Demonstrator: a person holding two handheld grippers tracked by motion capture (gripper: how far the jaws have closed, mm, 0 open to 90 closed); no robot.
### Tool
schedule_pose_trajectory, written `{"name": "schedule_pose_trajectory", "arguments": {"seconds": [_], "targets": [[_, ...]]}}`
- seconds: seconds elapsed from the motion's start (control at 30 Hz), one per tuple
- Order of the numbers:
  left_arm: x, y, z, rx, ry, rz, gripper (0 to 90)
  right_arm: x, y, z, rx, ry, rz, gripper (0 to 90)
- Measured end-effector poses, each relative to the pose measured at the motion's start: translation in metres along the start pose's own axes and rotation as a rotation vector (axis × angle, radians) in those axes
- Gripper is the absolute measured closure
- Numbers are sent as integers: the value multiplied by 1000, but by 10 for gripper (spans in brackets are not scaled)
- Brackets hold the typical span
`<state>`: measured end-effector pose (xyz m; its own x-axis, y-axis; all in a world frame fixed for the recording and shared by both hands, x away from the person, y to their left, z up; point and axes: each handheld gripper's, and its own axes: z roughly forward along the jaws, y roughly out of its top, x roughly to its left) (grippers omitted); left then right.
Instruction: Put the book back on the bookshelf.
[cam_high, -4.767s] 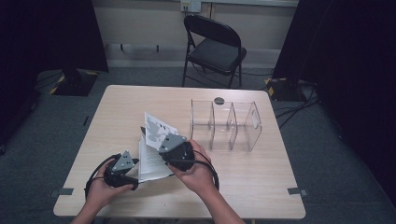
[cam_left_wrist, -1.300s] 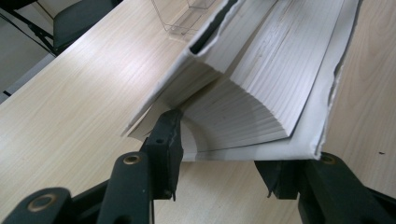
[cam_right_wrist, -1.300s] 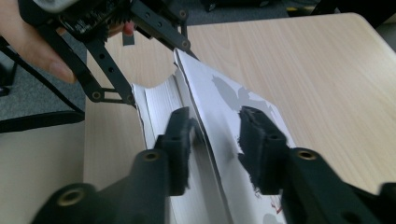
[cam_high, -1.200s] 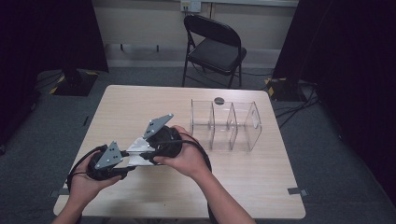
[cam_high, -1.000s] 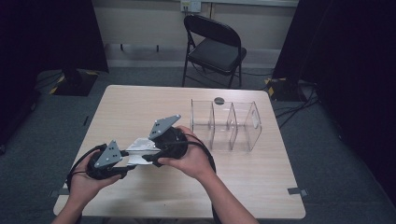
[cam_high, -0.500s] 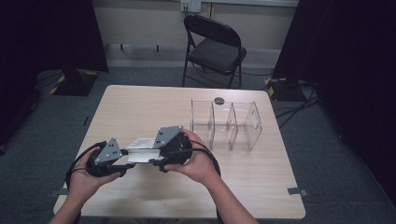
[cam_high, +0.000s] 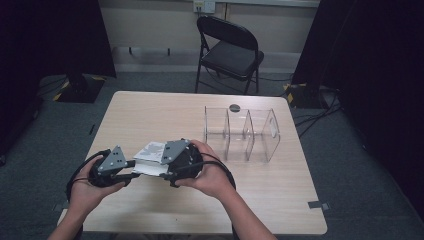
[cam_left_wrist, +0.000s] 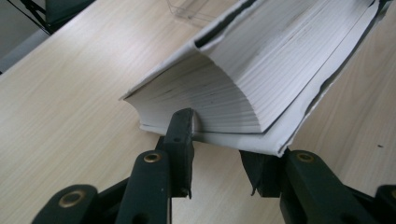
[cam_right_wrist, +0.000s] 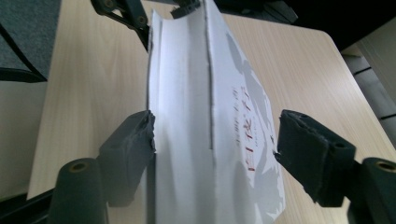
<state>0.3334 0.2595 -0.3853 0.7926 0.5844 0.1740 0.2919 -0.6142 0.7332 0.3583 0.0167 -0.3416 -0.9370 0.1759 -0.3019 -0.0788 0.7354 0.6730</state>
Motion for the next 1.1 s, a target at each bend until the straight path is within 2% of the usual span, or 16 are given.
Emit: {"name": "schedule_pose_trajectory", "arguments": {"seconds": [0.07, 0.13, 0.17, 0.23, 0.4, 0.5, 0.53, 0.57, 0.6, 0.7, 0.73, 0.77, 0.8, 0.87, 0.93, 1.1], "targets": [[1, -2, 1, 16, 12, 9, 650, 1, -3, 5, -1, -2, 8, 273], [2, -4, 1, -24, 9, -21, 642, 4, -3, 7, -9, -21, 5, 304], [2, -3, 1, -16, 9, -16, 642, 5, -3, 7, -24, -26, 3, 307], [2, -2, 1, -10, 13, -12, 638, 5, -4, 12, -47, 3, 43, 279], [3, -3, 2, -20, 12, -23, 638, 11, -1, 14, -11, -14, 11, 277], [0, -1, 2, -22, 9, -28, 638, 11, -2, 14, -13, -18, 29, 286], [0, -1, 3, -14, 4, -16, 636, 10, -3, 15, -9, -25, 36, 336], [-1, 0, 3, -11, 8, -9, 636, 9, -4, 15, -15, 10, 53, 444], [-2, 1, 4, -14, 10, -8, 641, 8, -4, 15, -16, 42, 65, 473], [-4, 1, 5, -3, -2, -2, 635, 6, -4, 13, -3, 53, 76, 550], [-5, 0, 7, 5, -1, 6, 635, 3, -5, 9, -28, 68, 88, 748], [-5, -1, 7, -12, -6, -3, 625, -2, -5, 2, -70, 100, 118, 842], [-4, -1, 7, -24, -13, -6, 622, -5, -4, 0, -62, 110, 131, 840], [-6, 0, 10, -13, -8, 2, 623, -3, -3, 1, -30, 99, 70, 840], [-6, -1, 11, -15, -10, -4, 623, -3, -2, 2, -1, 105, 70, 845], [-6, -1, 11, -23, -18, -7, 622, -5, -4, 1, -16, 113, 85, 857]]}}
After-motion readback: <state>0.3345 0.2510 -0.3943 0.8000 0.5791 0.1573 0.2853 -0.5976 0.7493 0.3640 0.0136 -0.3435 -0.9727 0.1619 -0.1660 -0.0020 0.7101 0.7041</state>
